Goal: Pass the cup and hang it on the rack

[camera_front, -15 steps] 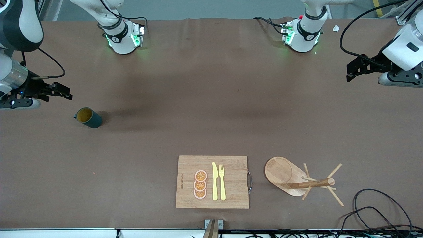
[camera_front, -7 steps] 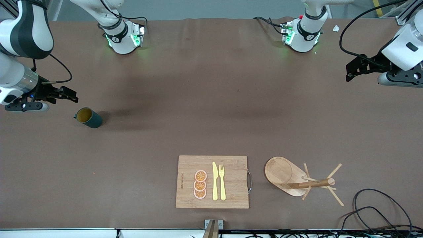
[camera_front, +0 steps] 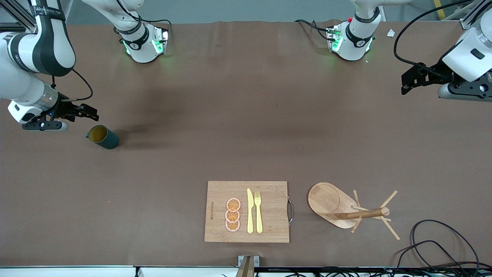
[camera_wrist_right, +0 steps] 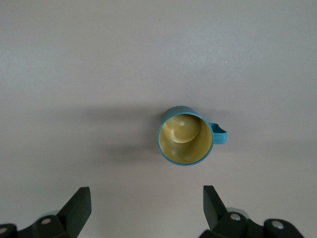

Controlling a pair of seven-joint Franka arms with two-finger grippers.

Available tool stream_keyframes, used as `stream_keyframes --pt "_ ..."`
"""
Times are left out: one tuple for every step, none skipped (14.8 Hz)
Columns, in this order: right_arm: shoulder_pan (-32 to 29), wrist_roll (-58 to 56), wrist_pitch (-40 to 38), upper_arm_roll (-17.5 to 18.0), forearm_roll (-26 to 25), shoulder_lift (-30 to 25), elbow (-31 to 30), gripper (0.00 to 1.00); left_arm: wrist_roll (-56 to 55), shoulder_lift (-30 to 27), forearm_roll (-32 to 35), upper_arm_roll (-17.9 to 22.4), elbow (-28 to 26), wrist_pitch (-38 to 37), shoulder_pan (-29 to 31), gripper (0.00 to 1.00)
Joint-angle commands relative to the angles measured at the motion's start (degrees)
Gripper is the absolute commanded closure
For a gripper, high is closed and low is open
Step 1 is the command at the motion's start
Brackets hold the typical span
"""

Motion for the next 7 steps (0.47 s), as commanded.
stream_keyframes --pt "-0.8 -2.5 -2.6 0.4 0.5 -2.0 2.1 0.00 -1.1 0.3 1.1 -0.6 0.9 0.0 0.2 0.00" --pt "-0.8 -2.6 -5.6 0.4 0.5 -2.0 4.8 0.00 -1.1 0.4 1.1 -0.6 0.9 0.0 0.2 0.00" --pt "-0.8 -2.4 -8.4 0.4 0.6 -2.2 7.7 0.00 -1.1 0.4 1.1 -0.6 0.9 0.0 0.2 0.00" --pt "-0.8 -2.3 -11.5 0.4 0.5 -2.2 11.4 0.00 -1.1 0.4 1.1 -0.6 0.9 0.0 0.1 0.00" --pt "-0.8 -2.4 -14.7 0.4 0.5 -2.1 15.2 0.00 -1.1 0.4 1.1 -0.6 1.0 0.0 0.1 0.00" --pt "-0.8 -2.4 -17.6 0.4 0.4 -2.1 18.5 0.00 -1.0 0.4 1.1 -0.6 0.9 0.0 0.1 0.00" --pt "-0.8 -2.5 -19.8 0.4 0.4 -2.0 20.8 0.00 -1.1 0.4 1.1 -0.6 0.8 0.0 0.1 0.00"
